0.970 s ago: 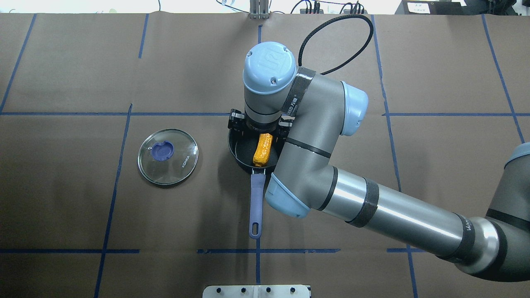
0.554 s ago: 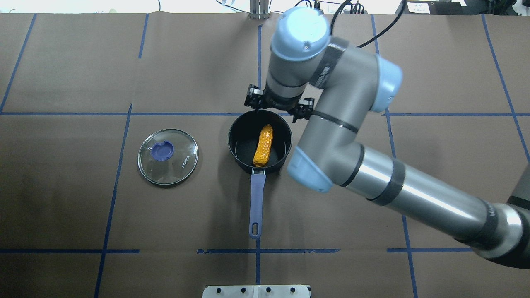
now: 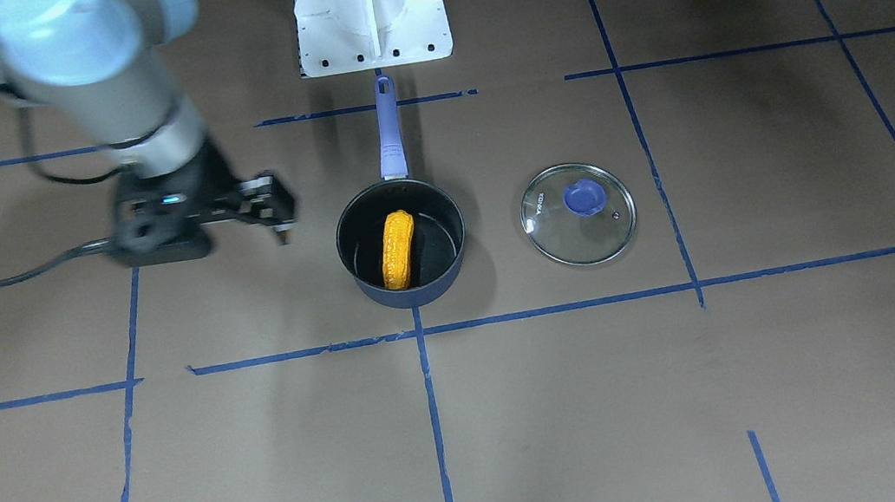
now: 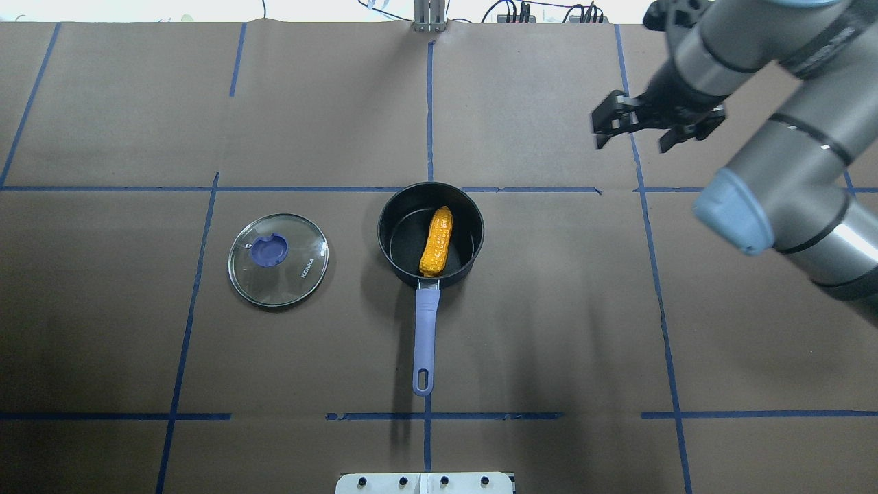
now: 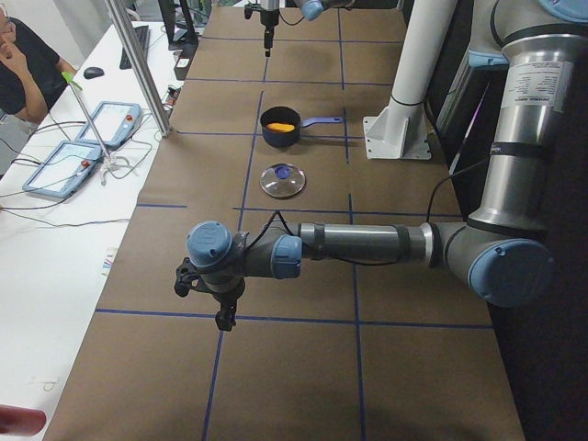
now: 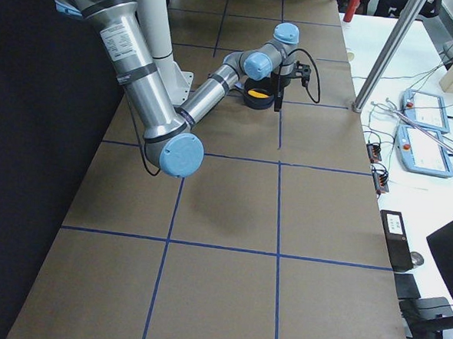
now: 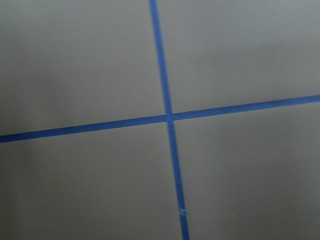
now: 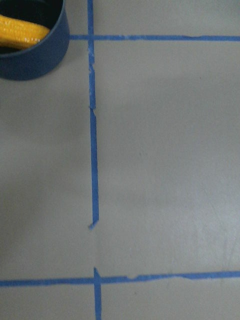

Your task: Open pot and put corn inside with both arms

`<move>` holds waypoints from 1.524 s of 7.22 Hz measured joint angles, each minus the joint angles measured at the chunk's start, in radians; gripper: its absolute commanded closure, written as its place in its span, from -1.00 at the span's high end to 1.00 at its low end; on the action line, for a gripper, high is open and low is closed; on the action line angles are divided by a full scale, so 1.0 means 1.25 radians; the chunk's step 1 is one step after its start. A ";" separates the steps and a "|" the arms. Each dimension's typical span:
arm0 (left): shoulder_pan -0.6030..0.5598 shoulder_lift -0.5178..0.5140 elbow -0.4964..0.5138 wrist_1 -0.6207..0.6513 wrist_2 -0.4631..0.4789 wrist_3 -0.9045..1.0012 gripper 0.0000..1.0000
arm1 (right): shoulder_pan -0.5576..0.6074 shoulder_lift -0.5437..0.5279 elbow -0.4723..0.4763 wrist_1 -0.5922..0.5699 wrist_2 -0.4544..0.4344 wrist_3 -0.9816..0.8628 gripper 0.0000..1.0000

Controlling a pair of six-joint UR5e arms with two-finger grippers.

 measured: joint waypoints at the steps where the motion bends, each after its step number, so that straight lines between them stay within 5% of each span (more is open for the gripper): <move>1: -0.008 0.002 -0.007 0.003 0.000 0.003 1.00 | 0.050 -0.037 0.001 -0.001 0.021 -0.090 0.98; 4: -0.016 0.085 -0.065 0.003 0.000 0.008 1.00 | 0.199 -0.125 -0.053 0.001 0.097 -0.333 0.98; 7: -0.014 0.121 -0.101 0.005 0.000 0.004 1.00 | 0.342 -0.185 -0.186 0.006 0.155 -0.594 0.98; 11: -0.014 0.124 -0.103 0.005 -0.001 0.000 1.00 | 0.475 -0.292 -0.277 0.009 0.163 -0.821 0.99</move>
